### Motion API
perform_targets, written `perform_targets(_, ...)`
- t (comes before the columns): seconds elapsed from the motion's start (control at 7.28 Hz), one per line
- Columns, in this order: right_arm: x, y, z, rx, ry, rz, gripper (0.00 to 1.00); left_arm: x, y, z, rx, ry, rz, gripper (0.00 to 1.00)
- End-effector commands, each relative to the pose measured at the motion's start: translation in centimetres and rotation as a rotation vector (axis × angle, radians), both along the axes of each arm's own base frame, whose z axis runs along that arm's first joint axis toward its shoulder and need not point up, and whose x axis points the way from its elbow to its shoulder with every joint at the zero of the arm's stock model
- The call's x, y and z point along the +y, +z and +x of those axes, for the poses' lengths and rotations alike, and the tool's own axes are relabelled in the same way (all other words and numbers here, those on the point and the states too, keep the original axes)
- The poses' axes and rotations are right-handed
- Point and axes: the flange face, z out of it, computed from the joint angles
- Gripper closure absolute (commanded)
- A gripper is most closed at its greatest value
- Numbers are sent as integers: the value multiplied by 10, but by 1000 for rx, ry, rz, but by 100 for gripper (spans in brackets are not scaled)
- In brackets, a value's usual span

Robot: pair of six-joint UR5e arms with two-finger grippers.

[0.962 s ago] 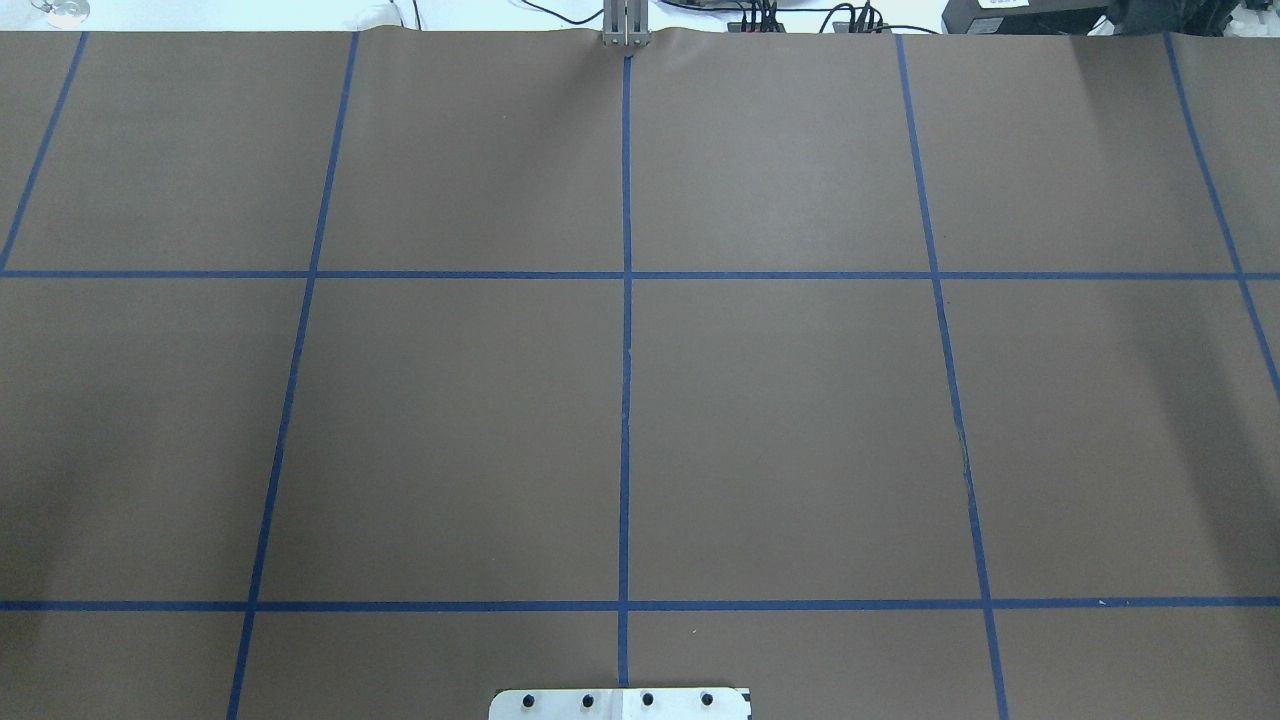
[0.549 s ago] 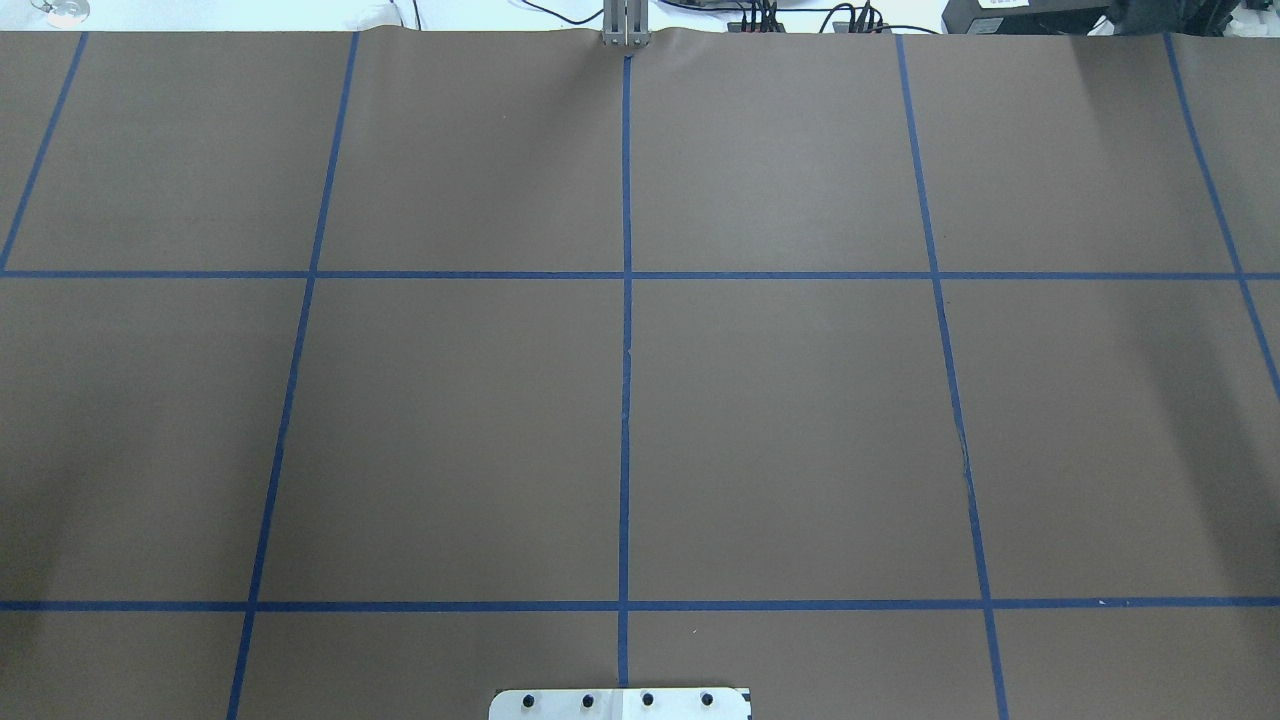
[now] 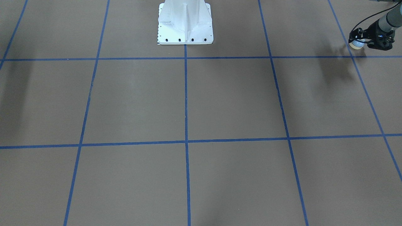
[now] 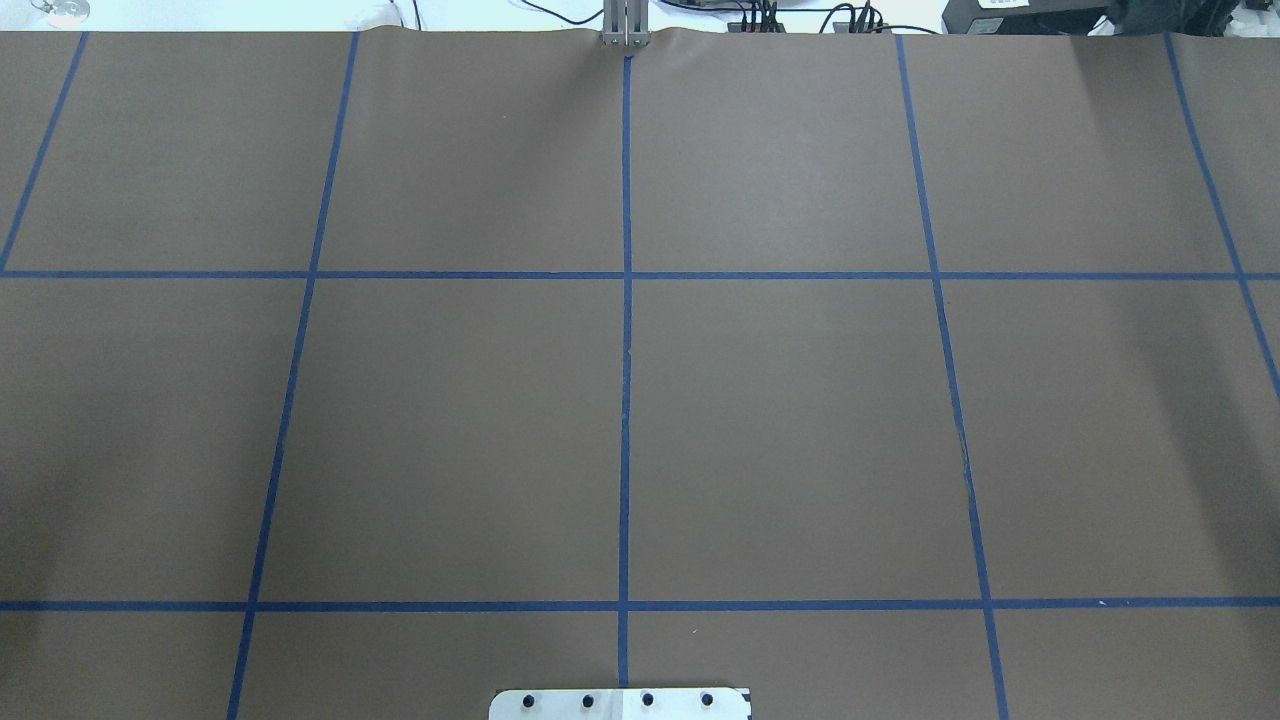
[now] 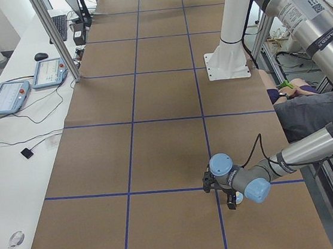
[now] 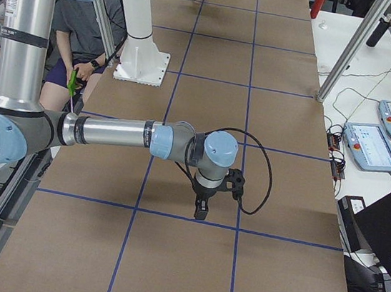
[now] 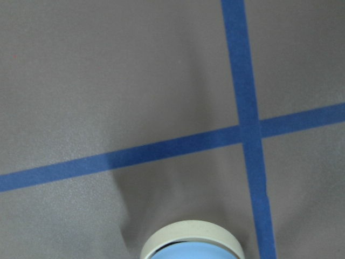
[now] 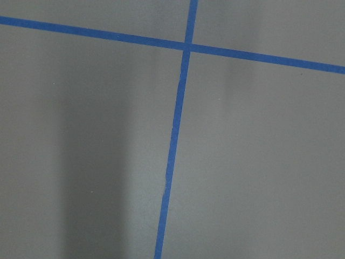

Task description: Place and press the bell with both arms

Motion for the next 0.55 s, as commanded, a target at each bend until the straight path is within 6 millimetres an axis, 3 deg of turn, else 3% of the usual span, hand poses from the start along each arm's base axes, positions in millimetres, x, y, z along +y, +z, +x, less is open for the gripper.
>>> perform_targets(0.0,0,0,0,0,1,0,0,0,0,3,2,10,1,0)
perform_targets(0.41,0,0,0,0,0,1,0,0,0,6,2,22,2,3)
